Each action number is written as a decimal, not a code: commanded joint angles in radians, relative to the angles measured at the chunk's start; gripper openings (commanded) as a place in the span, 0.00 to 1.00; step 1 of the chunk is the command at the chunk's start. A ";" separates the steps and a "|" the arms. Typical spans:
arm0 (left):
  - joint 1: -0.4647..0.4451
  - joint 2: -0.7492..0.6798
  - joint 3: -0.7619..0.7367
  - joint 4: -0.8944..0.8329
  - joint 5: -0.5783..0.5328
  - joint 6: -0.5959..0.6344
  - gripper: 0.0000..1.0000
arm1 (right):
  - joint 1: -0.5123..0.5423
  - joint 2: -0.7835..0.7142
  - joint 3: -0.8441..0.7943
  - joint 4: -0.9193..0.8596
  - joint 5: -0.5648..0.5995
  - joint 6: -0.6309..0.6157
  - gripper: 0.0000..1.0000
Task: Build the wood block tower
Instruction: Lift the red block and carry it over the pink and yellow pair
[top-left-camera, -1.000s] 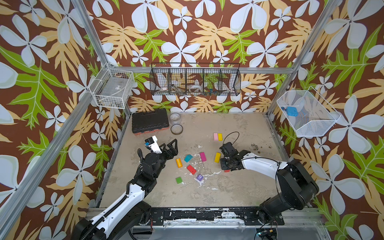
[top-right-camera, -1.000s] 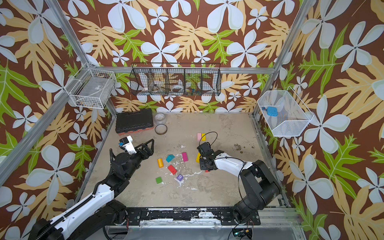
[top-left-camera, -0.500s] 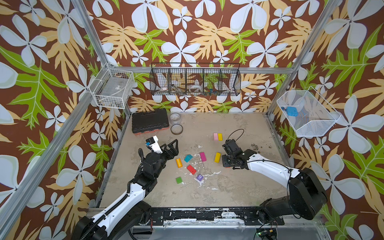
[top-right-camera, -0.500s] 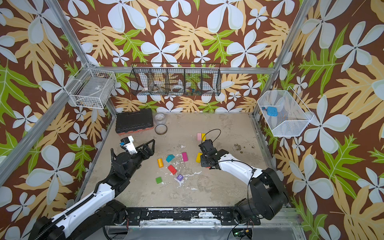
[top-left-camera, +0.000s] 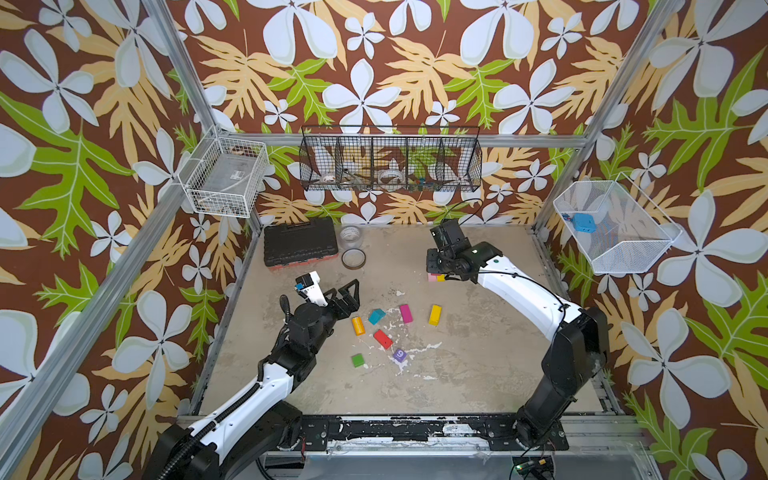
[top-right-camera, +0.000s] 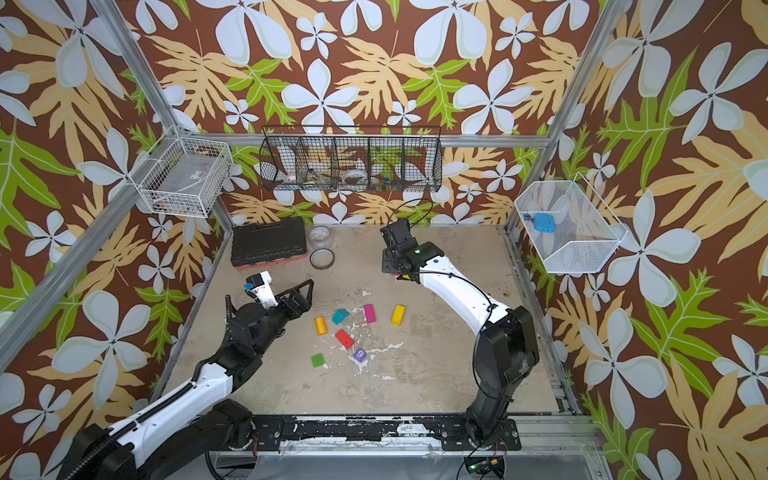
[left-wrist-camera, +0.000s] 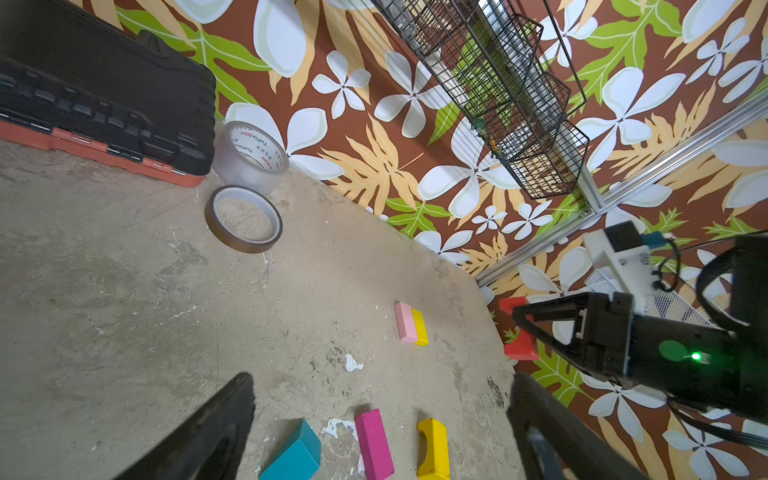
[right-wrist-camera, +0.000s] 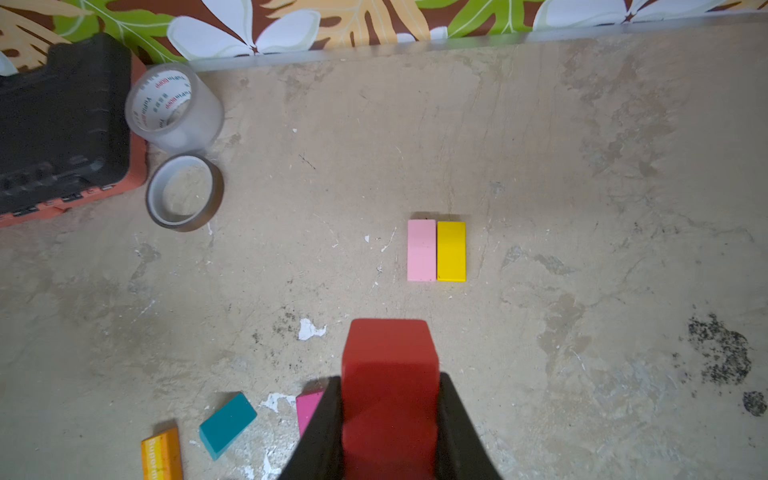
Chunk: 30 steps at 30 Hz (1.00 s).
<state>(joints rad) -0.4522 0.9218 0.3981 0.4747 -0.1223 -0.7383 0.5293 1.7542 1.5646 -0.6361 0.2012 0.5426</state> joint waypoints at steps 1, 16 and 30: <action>0.003 -0.004 -0.002 0.047 0.011 -0.013 0.96 | -0.012 0.022 -0.021 -0.003 -0.043 -0.006 0.00; 0.004 0.018 0.000 0.042 0.009 -0.009 0.96 | -0.112 0.284 0.263 -0.053 -0.037 -0.130 0.00; 0.004 0.011 0.001 0.046 0.033 -0.019 0.97 | -0.165 0.318 0.219 -0.026 -0.092 -0.215 0.00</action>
<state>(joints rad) -0.4500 0.9287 0.3977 0.4896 -0.1062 -0.7532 0.3817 2.0750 1.7878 -0.6575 0.1402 0.3584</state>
